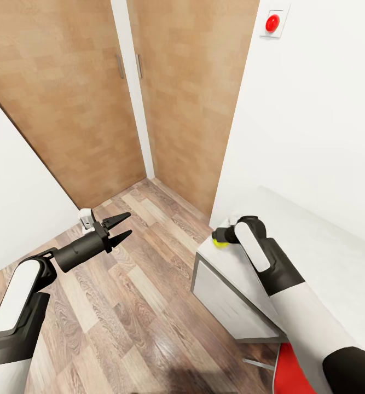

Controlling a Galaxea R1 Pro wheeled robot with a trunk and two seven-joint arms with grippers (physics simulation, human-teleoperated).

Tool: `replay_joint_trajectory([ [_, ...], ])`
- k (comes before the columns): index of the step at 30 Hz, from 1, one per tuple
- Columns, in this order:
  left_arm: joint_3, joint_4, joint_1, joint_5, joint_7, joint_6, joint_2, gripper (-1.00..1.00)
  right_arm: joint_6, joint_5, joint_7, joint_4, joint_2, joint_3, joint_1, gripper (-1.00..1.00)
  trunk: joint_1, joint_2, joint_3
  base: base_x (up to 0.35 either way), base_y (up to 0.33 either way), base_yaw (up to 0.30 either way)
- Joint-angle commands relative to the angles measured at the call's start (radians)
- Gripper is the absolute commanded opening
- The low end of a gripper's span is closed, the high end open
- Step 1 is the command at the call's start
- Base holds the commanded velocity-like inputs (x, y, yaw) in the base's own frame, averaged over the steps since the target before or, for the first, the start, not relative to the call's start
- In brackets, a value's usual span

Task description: Put all the toys in the child's room - the three board games (two on the bed and one on the table), the two jigsaw puzzles on the table, and the tennis ball on the table - inside the toy box on the table in the child's room.

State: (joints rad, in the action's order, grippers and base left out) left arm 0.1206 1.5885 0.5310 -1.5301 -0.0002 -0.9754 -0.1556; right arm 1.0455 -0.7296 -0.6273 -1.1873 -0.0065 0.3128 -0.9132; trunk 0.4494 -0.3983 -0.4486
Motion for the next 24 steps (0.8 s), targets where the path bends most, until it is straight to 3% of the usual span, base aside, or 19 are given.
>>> replay_joint_trajectory([
  [1,0.001,0.000,0.001,0.000,0.000,-0.004,0.000,1.00,0.002,-0.015,-0.014,-0.025,-0.009,0.001,0.000,-1.00,0.001,-0.002,-0.002,0.000,0.000,0.000],
  [10,-0.011,-0.003,0.002,0.001,0.000,-0.003,0.003,1.00,0.002,-0.045,-0.012,-0.310,-0.082,-0.012,0.057,-1.00,0.001,-0.002,-0.002,0.000,0.000,0.000],
  [13,-0.020,-0.004,0.003,0.005,0.000,-0.003,0.003,1.00,0.002,-0.066,-0.001,-0.366,-0.125,-0.024,0.076,-1.00,0.001,-0.002,-0.002,0.000,0.000,0.000],
  [15,-0.022,-0.005,0.003,0.007,0.000,-0.003,0.003,1.00,0.002,-0.072,0.009,-0.378,-0.137,-0.027,0.080,-1.00,0.001,-0.002,-0.002,0.000,0.000,0.000],
  [20,-0.028,-0.005,0.004,0.012,0.000,-0.002,0.004,1.00,0.002,-0.086,0.148,-0.411,-0.182,-0.051,0.085,-1.00,0.001,-0.002,-0.002,0.000,0.000,0.000],
  [24,-0.030,-0.006,0.004,0.013,0.000,-0.002,0.004,1.00,0.002,-0.090,0.295,-0.420,-0.217,-0.118,0.076,-1.00,0.001,-0.002,-0.002,0.000,0.000,0.000],
])
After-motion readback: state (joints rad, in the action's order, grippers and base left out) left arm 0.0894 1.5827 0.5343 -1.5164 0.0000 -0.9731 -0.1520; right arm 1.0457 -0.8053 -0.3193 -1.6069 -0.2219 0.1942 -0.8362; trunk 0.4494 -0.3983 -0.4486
